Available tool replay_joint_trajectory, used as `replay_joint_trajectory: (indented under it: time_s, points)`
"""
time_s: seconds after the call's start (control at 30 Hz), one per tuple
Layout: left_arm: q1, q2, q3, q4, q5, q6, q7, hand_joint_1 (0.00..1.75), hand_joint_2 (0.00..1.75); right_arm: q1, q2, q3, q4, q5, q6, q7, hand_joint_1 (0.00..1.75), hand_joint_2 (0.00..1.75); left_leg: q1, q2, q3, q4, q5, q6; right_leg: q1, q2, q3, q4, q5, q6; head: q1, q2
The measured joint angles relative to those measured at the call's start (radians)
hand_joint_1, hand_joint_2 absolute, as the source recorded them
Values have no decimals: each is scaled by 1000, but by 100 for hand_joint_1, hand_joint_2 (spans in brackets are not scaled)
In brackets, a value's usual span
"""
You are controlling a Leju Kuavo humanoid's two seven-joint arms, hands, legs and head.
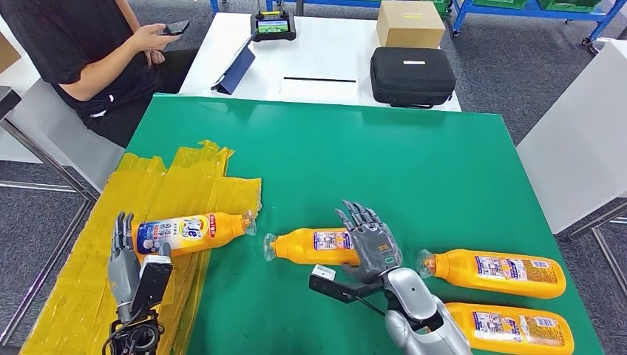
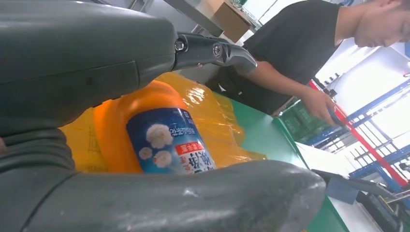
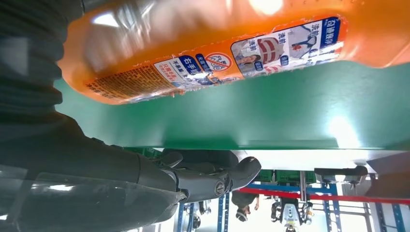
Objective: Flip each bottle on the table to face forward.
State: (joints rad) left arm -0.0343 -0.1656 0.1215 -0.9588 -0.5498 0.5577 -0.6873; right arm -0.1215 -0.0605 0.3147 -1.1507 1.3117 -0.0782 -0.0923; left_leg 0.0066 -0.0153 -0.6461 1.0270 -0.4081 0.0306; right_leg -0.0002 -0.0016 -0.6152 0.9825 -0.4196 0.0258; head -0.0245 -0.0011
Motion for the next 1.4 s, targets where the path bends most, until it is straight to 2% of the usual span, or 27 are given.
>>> replay_joint_trajectory:
  time_s: [0.03, 0.13, 0.17, 0.37, 0.5, 0.87, 0.97, 1.1, 1.3, 1.4]
  points:
    - [0, 0, 1, 0, 2, 0, -2, 0, 0, -5, 0, 0, 8, -5, 5, -5, 39, 175, 0, 0, 0, 0, 0, 0, 0, 0, 0, 0, 0, 0, 0, 0]
    - [-1, 0, 2, 0, 16, -1, -10, 0, 0, -46, -1, 1, 74, -29, 20, -35, 170, 175, 0, 0, 0, 0, 0, 0, 0, 0, 0, 0, 0, 0, 0, 0]
    - [-1, 0, 2, 0, 21, -1, -11, 0, 0, -66, -1, 2, 108, -37, 23, -50, 175, 175, 0, 0, 0, 0, 0, 0, 0, 0, 0, 0, 0, 0, 0, 0]
    - [-2, 1, -3, -8, 55, -2, -13, 0, 0, -204, 21, 28, 383, -70, 16, -133, 175, 175, 0, 2, 2, 0, 1, 0, 0, 0, 1, 0, 1, 0, 0, 0]
    - [-1, 6, -8, -22, 81, -7, -13, 0, 0, -255, 24, 51, 480, -93, 18, -147, 175, 175, 0, 5, 9, 0, -2, -1, 0, 2, 4, -1, 0, -1, 0, 0]
    - [-3, 26, -53, -34, 152, -24, -14, 0, 0, -261, -24, 88, 509, -175, 12, -151, 175, 175, 0, 3, 22, 0, -6, 0, 0, 2, 10, -2, -7, 2, 0, 0]
    - [-4, 28, -62, -35, 176, -55, -14, 0, 0, -252, -32, 91, 499, -214, -6, -157, 175, 175, 0, 2, 23, 0, -7, 1, 0, 1, 12, -3, -7, 2, 0, 0]
    - [-3, 29, -62, -55, 241, -156, -12, 0, 175, -203, -44, 64, 430, -336, -47, -209, 175, 175, 0, 0, 21, 0, -7, 2, 0, 1, 16, -3, -7, 3, 0, 0]
    - [5, 29, -44, -103, 354, -342, 3, 0, 175, -35, -49, -41, 180, -576, -79, -318, 175, 175, -1, -1, 16, 0, -7, 2, -1, 0, 18, -3, -6, 4, 0, 0]
    - [10, 29, -31, -120, 392, -386, -6, 0, 175, 59, -49, -105, 24, -693, -74, -390, 175, 175, -1, -1, 11, 0, -7, 2, 0, -1, 13, -2, -6, 4, 0, 0]
